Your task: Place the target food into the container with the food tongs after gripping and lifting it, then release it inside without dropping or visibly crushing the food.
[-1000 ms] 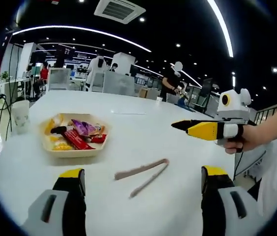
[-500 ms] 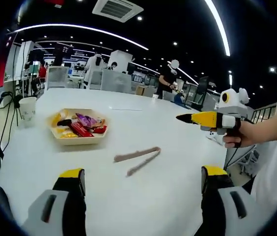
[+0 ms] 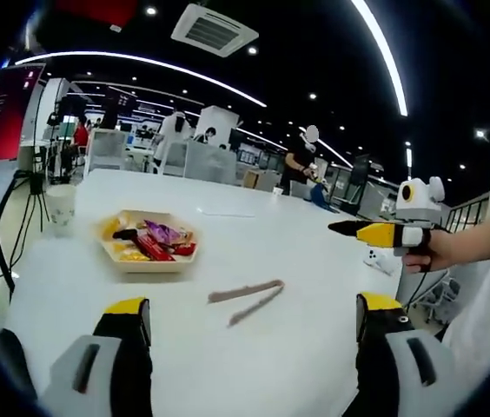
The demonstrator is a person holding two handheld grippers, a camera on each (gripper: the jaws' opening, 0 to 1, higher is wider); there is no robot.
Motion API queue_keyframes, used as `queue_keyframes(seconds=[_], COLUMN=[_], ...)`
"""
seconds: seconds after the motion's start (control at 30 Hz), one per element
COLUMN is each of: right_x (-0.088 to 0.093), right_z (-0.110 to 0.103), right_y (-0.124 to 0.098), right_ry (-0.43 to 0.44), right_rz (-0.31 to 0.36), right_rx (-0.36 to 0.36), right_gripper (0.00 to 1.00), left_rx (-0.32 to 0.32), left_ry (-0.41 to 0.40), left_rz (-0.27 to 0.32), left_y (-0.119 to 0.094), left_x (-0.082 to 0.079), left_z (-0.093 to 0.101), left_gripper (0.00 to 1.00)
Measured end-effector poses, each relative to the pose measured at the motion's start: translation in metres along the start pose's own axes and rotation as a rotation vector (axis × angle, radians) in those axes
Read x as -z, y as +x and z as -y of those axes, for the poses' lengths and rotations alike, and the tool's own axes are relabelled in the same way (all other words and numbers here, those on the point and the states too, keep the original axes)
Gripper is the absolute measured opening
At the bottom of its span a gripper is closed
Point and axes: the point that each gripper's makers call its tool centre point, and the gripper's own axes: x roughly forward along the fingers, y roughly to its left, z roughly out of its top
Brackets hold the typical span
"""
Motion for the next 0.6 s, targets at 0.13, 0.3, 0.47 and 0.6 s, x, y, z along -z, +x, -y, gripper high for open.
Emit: queue_keyframes(seconds=[0.13, 0.3, 0.47, 0.6], right_x=[0.0, 0.004, 0.0, -0.004], right_z=[0.002, 0.011, 0.025, 0.034], right_y=[-0.007, -0.015, -0.028, -0.041], right_ry=[-0.012, 0.023, 0.009, 0.028], right_rz=[-0.022, -0.061, -0.066, -0.064], right_rx=[-0.014, -0.026, -0.013, -0.01], right_gripper=[0.69, 0.68, 0.68, 0.68], left_rx=[0.011, 0.022, 0.02, -0.015], left_ry=[-0.007, 0.001, 0.016, 0.079], left_rz=[0.011, 0.008, 0.028, -0.004], left_y=[-0.003, -0.008, -0.012, -0.015], left_x=[-0.001, -0.003, -0.009, -0.004], left_z=[0.001, 0.005, 0.001, -0.013], left_gripper=[0.99, 0.98, 0.97, 0.97])
